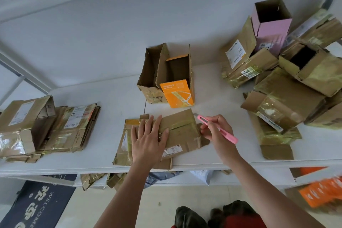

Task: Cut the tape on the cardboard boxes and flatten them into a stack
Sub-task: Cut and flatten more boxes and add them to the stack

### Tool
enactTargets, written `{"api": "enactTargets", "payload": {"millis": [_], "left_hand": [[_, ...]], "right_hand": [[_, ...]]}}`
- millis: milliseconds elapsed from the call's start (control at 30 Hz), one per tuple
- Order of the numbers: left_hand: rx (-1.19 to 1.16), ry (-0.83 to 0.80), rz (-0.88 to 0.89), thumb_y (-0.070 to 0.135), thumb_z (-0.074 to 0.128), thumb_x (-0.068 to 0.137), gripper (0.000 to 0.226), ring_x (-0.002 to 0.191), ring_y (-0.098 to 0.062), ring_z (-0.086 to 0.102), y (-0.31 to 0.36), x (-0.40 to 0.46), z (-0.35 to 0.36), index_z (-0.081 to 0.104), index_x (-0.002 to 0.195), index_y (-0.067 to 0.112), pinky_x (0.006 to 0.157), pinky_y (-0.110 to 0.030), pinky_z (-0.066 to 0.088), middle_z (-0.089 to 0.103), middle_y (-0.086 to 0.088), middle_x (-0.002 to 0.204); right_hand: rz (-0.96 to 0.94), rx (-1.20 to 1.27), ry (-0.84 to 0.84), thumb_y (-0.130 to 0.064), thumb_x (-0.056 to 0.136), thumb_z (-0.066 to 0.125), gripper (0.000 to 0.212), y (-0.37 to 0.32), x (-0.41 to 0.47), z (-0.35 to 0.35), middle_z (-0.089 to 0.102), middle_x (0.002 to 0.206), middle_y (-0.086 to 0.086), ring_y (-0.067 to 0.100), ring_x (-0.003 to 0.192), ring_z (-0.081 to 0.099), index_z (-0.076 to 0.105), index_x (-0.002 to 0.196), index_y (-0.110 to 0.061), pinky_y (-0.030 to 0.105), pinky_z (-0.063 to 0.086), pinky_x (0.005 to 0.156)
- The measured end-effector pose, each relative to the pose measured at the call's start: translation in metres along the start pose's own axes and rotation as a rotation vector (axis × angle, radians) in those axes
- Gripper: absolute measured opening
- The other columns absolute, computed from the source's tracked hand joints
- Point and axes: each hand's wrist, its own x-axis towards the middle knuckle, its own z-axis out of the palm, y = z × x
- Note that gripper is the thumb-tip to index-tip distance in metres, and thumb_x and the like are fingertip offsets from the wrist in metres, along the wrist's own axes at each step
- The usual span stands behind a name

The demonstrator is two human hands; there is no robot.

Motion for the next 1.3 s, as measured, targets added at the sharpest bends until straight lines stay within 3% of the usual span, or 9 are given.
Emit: {"api": "enactTargets", "payload": {"millis": [167, 367, 633, 733, 867, 1300], "left_hand": [[0.051, -0.011, -0.003, 0.082, -0.003, 0.079, 0.088, 0.151, -0.02, 0.005, 0.002, -0.001, 0.002, 0.003, 0.155, 0.039, 0.122, -0.048, 0.0, 0.012, 0.006, 0.164], [0.04, 0.008, -0.028, 0.077, -0.005, 0.08, 0.083, 0.15, -0.02, 0.008, 0.003, 0.002, 0.005, 0.003, 0.155, 0.041, 0.122, -0.048, 0.002, 0.014, 0.007, 0.163], [0.028, 0.023, -0.027, 0.075, -0.004, 0.08, 0.083, 0.15, -0.021, 0.011, 0.004, 0.004, 0.007, 0.006, 0.155, 0.041, 0.122, -0.048, 0.002, 0.018, 0.006, 0.162], [0.028, 0.033, -0.024, 0.076, -0.004, 0.08, 0.083, 0.149, -0.02, 0.012, 0.003, 0.003, 0.007, 0.007, 0.155, 0.041, 0.122, -0.047, 0.004, 0.02, 0.006, 0.162], [0.02, 0.042, -0.017, 0.075, -0.003, 0.081, 0.082, 0.148, -0.02, 0.014, 0.003, 0.001, 0.006, 0.009, 0.155, 0.04, 0.121, -0.047, 0.005, 0.022, 0.006, 0.16], [0.016, 0.049, -0.002, 0.074, 0.0, 0.083, 0.079, 0.149, -0.021, 0.014, 0.002, -0.001, 0.009, 0.008, 0.155, 0.041, 0.122, -0.048, 0.003, 0.024, 0.006, 0.159]], "right_hand": [[-0.021, -0.055, -0.022, 0.001, 0.098, 0.05, 0.014, -0.001, 0.001, -0.003, 0.065, 0.08, 0.014, 0.036, 0.083, 0.066, 0.057, 0.089, -0.007, 0.061, 0.056, 0.08], [0.001, -0.075, -0.081, 0.005, 0.098, 0.048, 0.012, 0.0, -0.008, -0.013, 0.065, 0.076, 0.007, 0.022, 0.077, 0.066, 0.054, 0.088, 0.0, 0.053, 0.059, 0.081], [0.076, -0.08, -0.211, 0.006, 0.097, 0.049, 0.012, -0.002, -0.025, -0.041, 0.065, 0.076, 0.014, 0.031, 0.078, 0.067, 0.054, 0.087, 0.003, 0.053, 0.057, 0.088], [0.049, -0.046, -0.161, 0.004, 0.097, 0.049, 0.014, -0.011, -0.016, -0.042, 0.065, 0.078, 0.013, 0.031, 0.08, 0.067, 0.055, 0.085, 0.0, 0.048, 0.059, 0.085], [0.037, -0.004, -0.094, 0.003, 0.098, 0.048, 0.01, -0.016, 0.002, -0.022, 0.063, 0.08, 0.009, 0.018, 0.078, 0.066, 0.052, 0.089, 0.001, 0.035, 0.061, 0.076], [0.139, -0.032, -0.175, 0.008, 0.097, 0.046, 0.009, -0.01, -0.022, -0.03, 0.06, 0.079, 0.02, 0.026, 0.076, 0.064, 0.05, 0.089, 0.008, 0.042, 0.059, 0.084]]}}
